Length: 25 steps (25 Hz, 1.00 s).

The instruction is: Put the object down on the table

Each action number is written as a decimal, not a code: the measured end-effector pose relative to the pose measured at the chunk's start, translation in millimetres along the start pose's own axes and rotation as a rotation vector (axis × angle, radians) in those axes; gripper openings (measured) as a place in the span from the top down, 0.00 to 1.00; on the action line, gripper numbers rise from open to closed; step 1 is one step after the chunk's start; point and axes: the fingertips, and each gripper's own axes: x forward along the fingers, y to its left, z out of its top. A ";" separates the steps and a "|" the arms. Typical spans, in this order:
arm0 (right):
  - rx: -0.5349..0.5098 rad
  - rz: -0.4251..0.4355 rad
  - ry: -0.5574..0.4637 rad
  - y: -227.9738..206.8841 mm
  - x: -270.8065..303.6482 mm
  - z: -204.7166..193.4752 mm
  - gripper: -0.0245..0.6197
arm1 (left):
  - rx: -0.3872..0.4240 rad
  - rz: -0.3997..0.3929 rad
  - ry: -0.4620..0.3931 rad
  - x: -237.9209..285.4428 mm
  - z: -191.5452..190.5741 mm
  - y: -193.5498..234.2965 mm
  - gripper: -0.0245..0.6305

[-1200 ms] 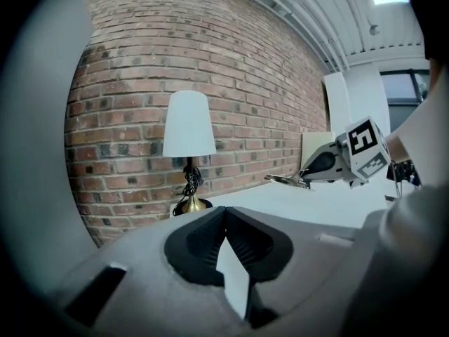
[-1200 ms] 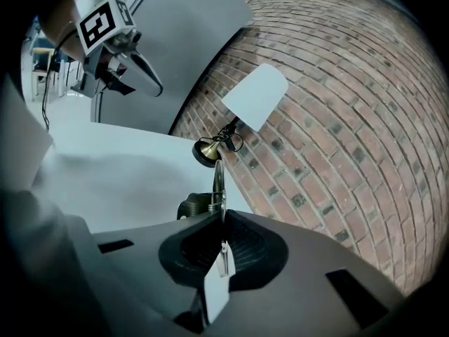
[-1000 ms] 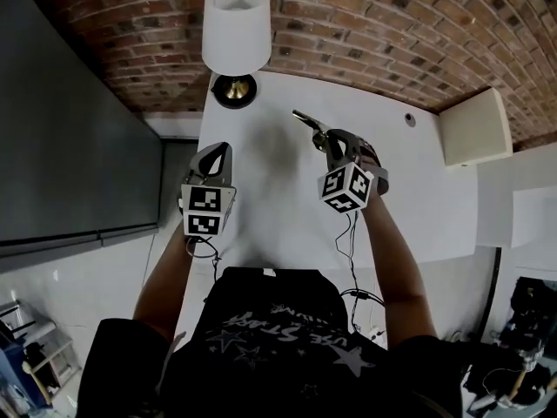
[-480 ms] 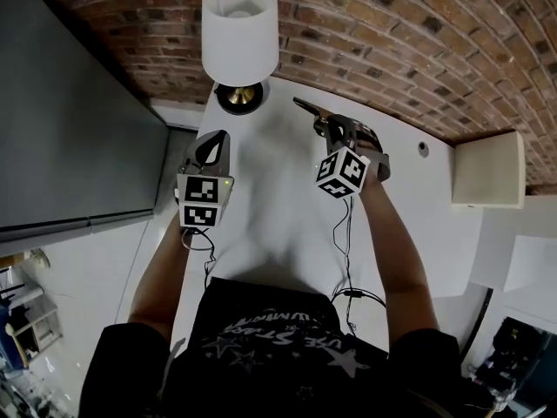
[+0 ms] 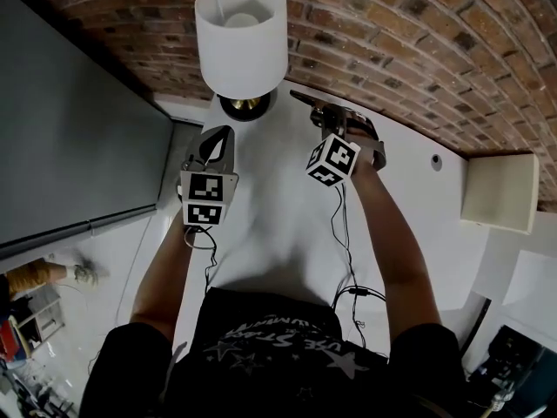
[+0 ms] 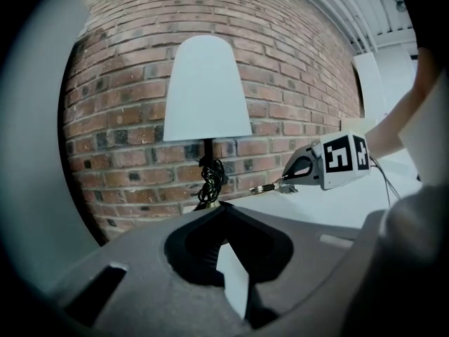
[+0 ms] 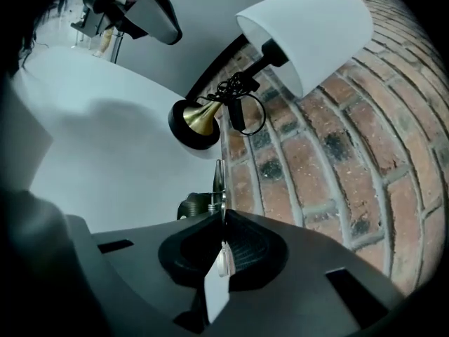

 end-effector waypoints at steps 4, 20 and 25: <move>-0.021 0.019 0.016 5.3 22.1 7.8 0.95 | -0.008 -0.012 0.015 10.0 -7.0 4.9 0.94; -0.047 0.026 0.082 22.1 56.7 15.3 0.95 | -0.037 -0.036 0.030 22.6 -20.3 5.4 0.94; -0.024 0.025 0.085 22.1 59.9 14.8 0.95 | -0.040 -0.040 0.033 23.8 -21.8 4.0 0.94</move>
